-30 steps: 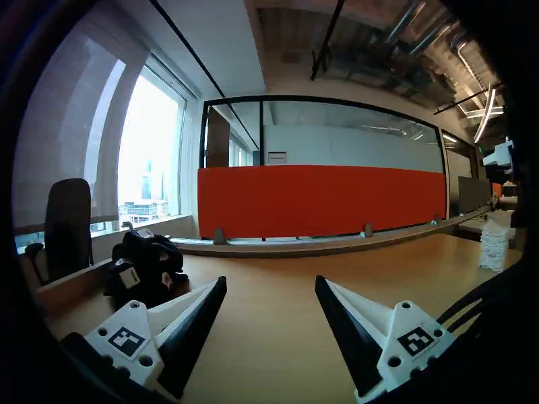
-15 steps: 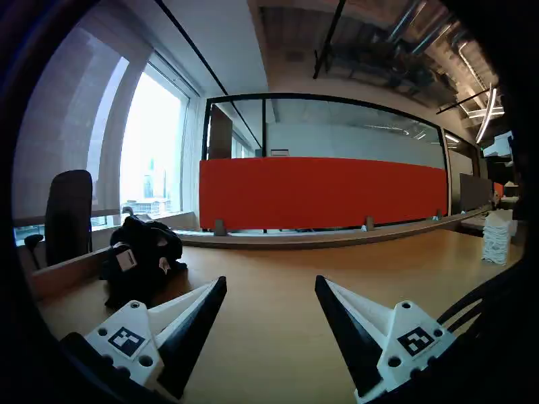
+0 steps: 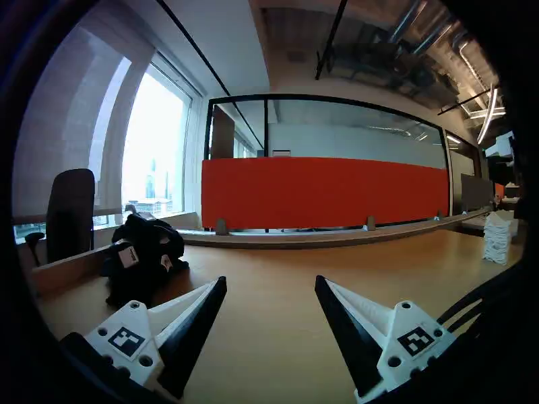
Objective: Fold towel
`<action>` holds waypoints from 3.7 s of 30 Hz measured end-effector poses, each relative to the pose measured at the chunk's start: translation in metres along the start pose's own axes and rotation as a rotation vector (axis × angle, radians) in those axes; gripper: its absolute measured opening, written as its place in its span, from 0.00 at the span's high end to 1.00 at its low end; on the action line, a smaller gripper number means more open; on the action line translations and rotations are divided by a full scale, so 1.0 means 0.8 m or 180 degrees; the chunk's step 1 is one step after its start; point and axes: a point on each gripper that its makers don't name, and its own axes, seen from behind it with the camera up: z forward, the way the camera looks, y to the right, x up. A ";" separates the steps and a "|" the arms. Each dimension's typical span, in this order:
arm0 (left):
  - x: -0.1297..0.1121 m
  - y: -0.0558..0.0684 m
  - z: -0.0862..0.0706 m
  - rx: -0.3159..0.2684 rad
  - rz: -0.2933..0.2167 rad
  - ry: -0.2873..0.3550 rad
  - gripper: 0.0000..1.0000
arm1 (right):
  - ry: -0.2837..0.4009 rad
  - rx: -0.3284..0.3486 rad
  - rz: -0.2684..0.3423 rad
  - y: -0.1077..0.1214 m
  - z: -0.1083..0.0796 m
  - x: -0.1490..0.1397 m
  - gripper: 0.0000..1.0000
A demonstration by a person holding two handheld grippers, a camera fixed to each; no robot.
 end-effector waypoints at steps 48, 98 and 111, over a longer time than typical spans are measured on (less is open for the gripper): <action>0.000 0.001 -0.002 -0.0002 0.0012 -0.0002 0.02 | 0.0137 0.0157 -0.0085 0.011 0.011 -0.095 0.00; -0.001 0.001 -0.002 -0.0001 0.0011 -0.0002 0.02 | 0.0089 0.0075 -0.0063 0.026 0.016 -0.207 0.00; -0.001 0.002 -0.002 -0.0001 0.0012 -0.0001 0.02 | 0.0102 0.0098 -0.0058 0.024 0.014 -0.206 0.00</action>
